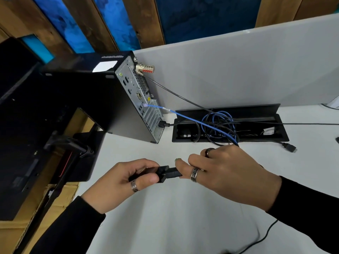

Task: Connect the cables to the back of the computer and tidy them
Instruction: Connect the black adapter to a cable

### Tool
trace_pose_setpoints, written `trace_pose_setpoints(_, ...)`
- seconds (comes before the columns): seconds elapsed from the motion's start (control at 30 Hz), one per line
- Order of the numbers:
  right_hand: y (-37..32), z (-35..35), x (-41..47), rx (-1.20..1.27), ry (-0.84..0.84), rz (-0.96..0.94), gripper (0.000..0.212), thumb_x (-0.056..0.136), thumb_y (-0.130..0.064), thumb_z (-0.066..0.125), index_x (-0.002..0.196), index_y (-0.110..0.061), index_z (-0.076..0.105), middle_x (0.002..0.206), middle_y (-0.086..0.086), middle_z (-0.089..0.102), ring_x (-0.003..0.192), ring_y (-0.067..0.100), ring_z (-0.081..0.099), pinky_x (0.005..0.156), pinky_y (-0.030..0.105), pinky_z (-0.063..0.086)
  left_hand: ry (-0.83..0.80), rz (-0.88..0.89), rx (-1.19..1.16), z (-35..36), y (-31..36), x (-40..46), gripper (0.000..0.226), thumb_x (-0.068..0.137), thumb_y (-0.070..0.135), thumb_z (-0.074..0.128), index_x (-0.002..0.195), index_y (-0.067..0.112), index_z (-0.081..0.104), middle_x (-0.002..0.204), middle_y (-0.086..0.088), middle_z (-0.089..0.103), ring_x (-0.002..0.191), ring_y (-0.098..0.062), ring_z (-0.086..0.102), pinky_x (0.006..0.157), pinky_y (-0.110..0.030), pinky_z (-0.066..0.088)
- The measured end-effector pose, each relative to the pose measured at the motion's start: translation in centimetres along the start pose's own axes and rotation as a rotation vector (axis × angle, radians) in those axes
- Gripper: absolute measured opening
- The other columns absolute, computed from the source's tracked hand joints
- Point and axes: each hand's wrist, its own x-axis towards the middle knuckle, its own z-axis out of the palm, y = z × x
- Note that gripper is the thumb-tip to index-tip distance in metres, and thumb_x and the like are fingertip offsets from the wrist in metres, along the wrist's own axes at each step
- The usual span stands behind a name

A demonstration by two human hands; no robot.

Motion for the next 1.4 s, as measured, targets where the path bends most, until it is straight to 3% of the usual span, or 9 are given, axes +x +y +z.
trace_pose_setpoints(0.23, -0.7, 0.9, -0.6, 0.044, -0.012, 0.061, 0.026, 0.082, -0.02, 0.067, 0.104, -0.015, 0.053, 0.063, -0.004, 0.045, 0.04, 0.014, 0.038, 0.034, 0.021, 0.026, -0.015, 0.002, -0.015, 0.5, -0.4, 0.4, 0.063, 0.058, 0.083, 0.053, 0.1, 0.037, 0.064, 0.082, -0.005, 0.06, 0.068, -0.004, 0.047, 0.066, -0.019, 0.037)
trace_pose_setpoints(0.33, -1.1, 1.1, -0.7, 0.072, -0.028, 0.111, 0.027, 0.082, -0.025, 0.069, 0.097, -0.015, 0.05, 0.061, -0.004, 0.046, 0.04, 0.016, 0.041, 0.033, 0.023, 0.031, -0.022, -0.01, -0.029, 0.6, 0.0, 0.8, 0.057, 0.059, 0.075, 0.059, 0.099, 0.035, 0.064, 0.07, 0.012, 0.061, 0.058, 0.002, 0.046, 0.057, -0.007, 0.035)
trace_pose_setpoints(0.53, -2.3, 1.7, -1.2, 0.158, -0.1, 0.274, 0.029, 0.095, -0.045, 0.032, 0.089, -0.023, 0.05, 0.052, -0.005, 0.046, 0.036, 0.014, 0.044, 0.033, 0.02, 0.027, -0.092, -0.062, 0.037, 0.7, 0.3, 1.4, 0.045, 0.069, 0.071, 0.056, 0.098, 0.038, 0.067, 0.07, 0.004, 0.06, 0.061, -0.006, 0.047, 0.063, -0.024, 0.042)
trace_pose_setpoints(0.73, -1.2, 1.2, -3.7, 0.518, -0.021, 0.529, 0.037, 0.096, -0.053, 0.021, 0.098, -0.032, 0.051, 0.071, -0.015, 0.064, 0.051, 0.005, 0.057, 0.045, 0.022, 0.048, -0.218, -0.175, 0.135, -4.4, -0.4, 0.0, 0.058, 0.053, 0.074, 0.067, 0.082, 0.024, 0.066, 0.063, -0.001, 0.056, 0.058, -0.01, 0.048, 0.063, -0.032, 0.046)
trace_pose_setpoints(0.9, -1.4, 1.6, -5.9, 0.849, 0.106, 0.761, 0.021, 0.087, -0.053, 0.039, 0.097, -0.04, 0.052, 0.058, -0.019, 0.048, 0.048, 0.0, 0.04, 0.048, 0.007, 0.03, -0.097, -0.104, -0.009, -6.9, -0.5, -0.1, 0.053, 0.054, 0.066, 0.074, 0.08, 0.02, 0.071, 0.066, -0.008, 0.066, 0.06, -0.029, 0.058, 0.063, -0.04, 0.051)
trace_pose_setpoints(1.0, -2.0, 2.2, -6.9, 1.006, 0.23, 0.899, 0.017, 0.082, -0.049, 0.041, 0.09, -0.051, 0.055, 0.051, -0.01, 0.043, 0.043, 0.004, 0.032, 0.043, 0.012, 0.025, 0.03, -0.086, -0.355, -6.0, -0.3, 0.4, 0.056, 0.041, 0.049, 0.089, 0.075, 0.009, 0.071, 0.059, -0.012, 0.061, 0.048, -0.018, 0.058, 0.05, -0.023, 0.052)
trace_pose_setpoints(1.1, -3.0, 3.0, -8.0, 1.021, 0.251, 0.956, 0.019, 0.08, -0.051, 0.04, 0.091, -0.054, 0.055, 0.048, -0.013, 0.039, 0.041, 0.004, 0.029, 0.042, 0.011, 0.022, 0.409, 0.003, -0.825, -3.2, 0.3, 1.8, 0.054, 0.022, 0.034, 0.095, 0.069, 0.015, 0.074, 0.063, -0.003, 0.066, 0.045, -0.005, 0.057, 0.047, -0.013, 0.049)
trace_pose_setpoints(1.2, -4.2, 4.3, -8.9, 1.035, 0.136, 0.966, 0.006, 0.087, -0.052, 0.047, 0.088, -0.054, 0.053, 0.048, -0.011, 0.037, 0.042, 0.006, 0.029, 0.043, 0.013, 0.022, 0.582, 0.131, -1.101, 0.2, 2.6, 3.7, 0.021, 0.049, 0.022, 0.082, 0.068, 0.018, 0.075, 0.069, 0.003, 0.068, 0.05, 0.0, 0.057, 0.054, -0.011, 0.052)
trace_pose_setpoints(1.4, -4.6, 6.1, -9.8, 1.072, -0.098, 0.971, 0.008, 0.088, -0.04, 0.047, 0.081, -0.044, 0.047, 0.05, -0.009, 0.04, 0.044, 0.007, 0.032, 0.045, 0.016, 0.025, 0.695, 0.317, -0.326, 3.0, 6.2, 4.7, 0.013, 0.08, 0.008, 0.065, 0.089, 0.019, 0.065, 0.06, 0.005, 0.066, 0.056, -0.008, 0.06, 0.061, -0.021, 0.053)
